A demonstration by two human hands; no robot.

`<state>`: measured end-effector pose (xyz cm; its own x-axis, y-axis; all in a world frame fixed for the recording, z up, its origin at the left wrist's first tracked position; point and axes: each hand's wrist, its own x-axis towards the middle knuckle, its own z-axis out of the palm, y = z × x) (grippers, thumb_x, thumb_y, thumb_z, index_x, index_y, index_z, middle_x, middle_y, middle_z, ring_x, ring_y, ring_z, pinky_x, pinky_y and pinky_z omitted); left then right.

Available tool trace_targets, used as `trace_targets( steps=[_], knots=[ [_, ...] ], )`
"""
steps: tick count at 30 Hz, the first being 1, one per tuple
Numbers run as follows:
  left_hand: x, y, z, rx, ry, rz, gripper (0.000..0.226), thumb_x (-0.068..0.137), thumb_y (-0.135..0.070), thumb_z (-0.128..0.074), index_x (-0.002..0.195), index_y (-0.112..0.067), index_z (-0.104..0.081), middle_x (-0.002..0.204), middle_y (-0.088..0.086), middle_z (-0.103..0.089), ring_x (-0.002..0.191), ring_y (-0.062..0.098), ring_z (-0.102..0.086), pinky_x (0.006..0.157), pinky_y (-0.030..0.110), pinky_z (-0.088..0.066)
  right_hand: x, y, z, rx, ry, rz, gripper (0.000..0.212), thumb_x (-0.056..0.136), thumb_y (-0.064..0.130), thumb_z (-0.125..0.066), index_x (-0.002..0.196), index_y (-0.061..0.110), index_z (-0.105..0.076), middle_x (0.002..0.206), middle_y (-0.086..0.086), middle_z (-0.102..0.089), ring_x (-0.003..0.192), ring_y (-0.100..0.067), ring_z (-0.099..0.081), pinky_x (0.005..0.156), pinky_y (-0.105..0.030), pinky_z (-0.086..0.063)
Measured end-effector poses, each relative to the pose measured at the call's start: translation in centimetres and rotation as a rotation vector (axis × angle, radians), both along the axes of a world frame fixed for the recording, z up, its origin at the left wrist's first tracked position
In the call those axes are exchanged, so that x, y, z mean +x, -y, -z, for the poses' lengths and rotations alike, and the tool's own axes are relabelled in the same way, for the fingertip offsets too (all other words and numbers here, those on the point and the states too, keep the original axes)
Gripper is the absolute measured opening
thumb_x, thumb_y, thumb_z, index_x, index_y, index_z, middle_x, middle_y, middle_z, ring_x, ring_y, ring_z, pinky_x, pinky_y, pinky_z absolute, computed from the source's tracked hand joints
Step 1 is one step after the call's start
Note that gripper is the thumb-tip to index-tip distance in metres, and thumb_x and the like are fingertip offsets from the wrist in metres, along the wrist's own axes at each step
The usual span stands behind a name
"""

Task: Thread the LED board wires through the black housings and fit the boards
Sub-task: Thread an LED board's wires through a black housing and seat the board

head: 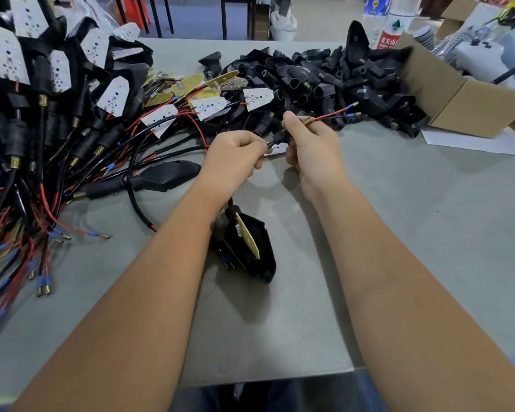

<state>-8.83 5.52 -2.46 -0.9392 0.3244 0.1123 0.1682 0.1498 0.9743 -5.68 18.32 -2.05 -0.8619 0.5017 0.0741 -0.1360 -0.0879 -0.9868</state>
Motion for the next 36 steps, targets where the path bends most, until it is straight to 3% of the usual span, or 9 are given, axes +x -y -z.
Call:
trace_targets(
  steps=[7, 11, 14, 16, 19, 22, 25, 32, 36],
  knots=[
    [0.0, 0.3, 0.1, -0.005, -0.039, -0.077, 0.018, 0.084, -0.013, -0.057, 0.069, -0.016, -0.066, 0.051, -0.008, -0.058, 0.037, 0.003, -0.036, 0.039, 0.015, -0.029, 0.0, 0.0, -0.1, -0.065, 0.028, -0.056, 0.031, 0.096, 0.032, -0.057, 0.071, 0.013, -0.060, 0.052, 0.002, -0.041, 0.043, -0.013, -0.034, 0.047, -0.026, -0.028],
    [0.4, 0.3, -0.1, -0.011, -0.068, -0.072, 0.015, 0.084, -0.013, -0.057, 0.071, -0.015, -0.065, 0.055, -0.005, -0.063, 0.038, 0.002, -0.038, 0.039, 0.014, -0.030, 0.0, 0.2, -0.2, -0.015, 0.033, -0.108, 0.021, 0.095, 0.023, -0.057, 0.078, 0.012, -0.061, 0.067, -0.003, -0.049, 0.043, -0.011, -0.041, 0.049, -0.023, -0.035],
    [0.3, 0.2, -0.4, 0.089, 0.039, -0.075, 0.012, 0.089, -0.017, -0.049, 0.078, -0.015, -0.054, 0.055, 0.000, -0.061, 0.036, 0.009, -0.035, 0.038, 0.019, -0.028, 0.1, 0.5, 0.0, 0.059, -0.002, -0.163, 0.013, 0.093, 0.016, -0.059, 0.080, 0.014, -0.059, 0.062, 0.004, -0.055, 0.050, -0.009, -0.047, 0.054, -0.024, -0.038],
    [0.0, 0.2, -0.5, 0.158, 0.140, -0.080, 0.009, 0.092, -0.024, -0.045, 0.086, -0.019, -0.049, 0.049, -0.001, -0.054, 0.037, 0.012, -0.031, 0.039, 0.022, -0.024, 0.3, 0.6, 0.1, 0.146, -0.029, -0.194, 0.019, 0.093, 0.019, -0.062, 0.075, 0.015, -0.058, 0.057, 0.007, -0.052, 0.050, -0.007, -0.045, 0.051, -0.021, -0.037],
    [0.0, 0.2, -0.2, 0.103, 0.161, -0.032, 0.024, 0.097, -0.036, -0.041, 0.092, -0.018, -0.056, 0.046, -0.006, -0.045, 0.040, 0.011, -0.030, 0.042, 0.022, -0.023, 0.6, 0.8, 0.1, 0.255, -0.023, -0.211, 0.027, 0.095, 0.029, -0.061, 0.070, 0.018, -0.060, 0.055, 0.009, -0.047, 0.046, -0.004, -0.040, 0.047, -0.018, -0.035],
    [0.2, 0.2, 0.0, 0.011, 0.063, 0.015, 0.032, 0.094, -0.043, -0.047, 0.079, -0.015, -0.050, 0.054, -0.005, -0.039, 0.043, 0.010, -0.028, 0.046, 0.027, -0.023, 0.5, 0.8, -0.3, 0.145, 0.028, -0.215, 0.033, 0.098, 0.036, -0.053, 0.079, 0.014, -0.067, 0.054, 0.007, -0.053, 0.046, -0.007, -0.045, 0.045, -0.018, -0.036],
    [0.1, 0.2, 0.2, -0.053, 0.008, -0.012, 0.034, 0.097, -0.043, -0.049, 0.078, -0.015, -0.052, 0.053, -0.009, -0.038, 0.045, 0.010, -0.031, 0.050, 0.029, -0.026, 0.3, 0.5, -0.3, 0.018, 0.033, -0.199, 0.035, 0.102, 0.031, -0.043, 0.091, 0.012, -0.070, 0.056, 0.004, -0.052, 0.048, -0.011, -0.046, 0.051, -0.021, -0.038],
    [-0.1, 0.3, -0.1, 0.024, 0.101, 0.032, 0.038, 0.097, -0.041, -0.055, 0.072, -0.017, -0.069, 0.053, -0.008, -0.058, 0.043, 0.006, -0.046, 0.040, 0.016, -0.034, 0.2, 0.0, -0.1, -0.149, -0.050, -0.070, 0.030, 0.103, 0.021, -0.047, 0.080, 0.012, -0.064, 0.055, 0.004, -0.042, 0.045, -0.009, -0.038, 0.050, -0.020, -0.036],
    [-0.3, 0.8, -0.4, 0.033, 0.162, 0.063, 0.041, 0.095, -0.040, -0.059, 0.066, -0.014, -0.073, 0.051, -0.002, -0.060, 0.042, 0.007, -0.050, 0.040, 0.014, -0.038, 0.1, -0.9, 0.0, -0.318, -0.105, -0.010, 0.030, 0.104, 0.019, -0.045, 0.080, 0.006, -0.058, 0.052, 0.003, -0.040, 0.041, -0.007, -0.035, 0.047, -0.021, -0.033]
  ],
)
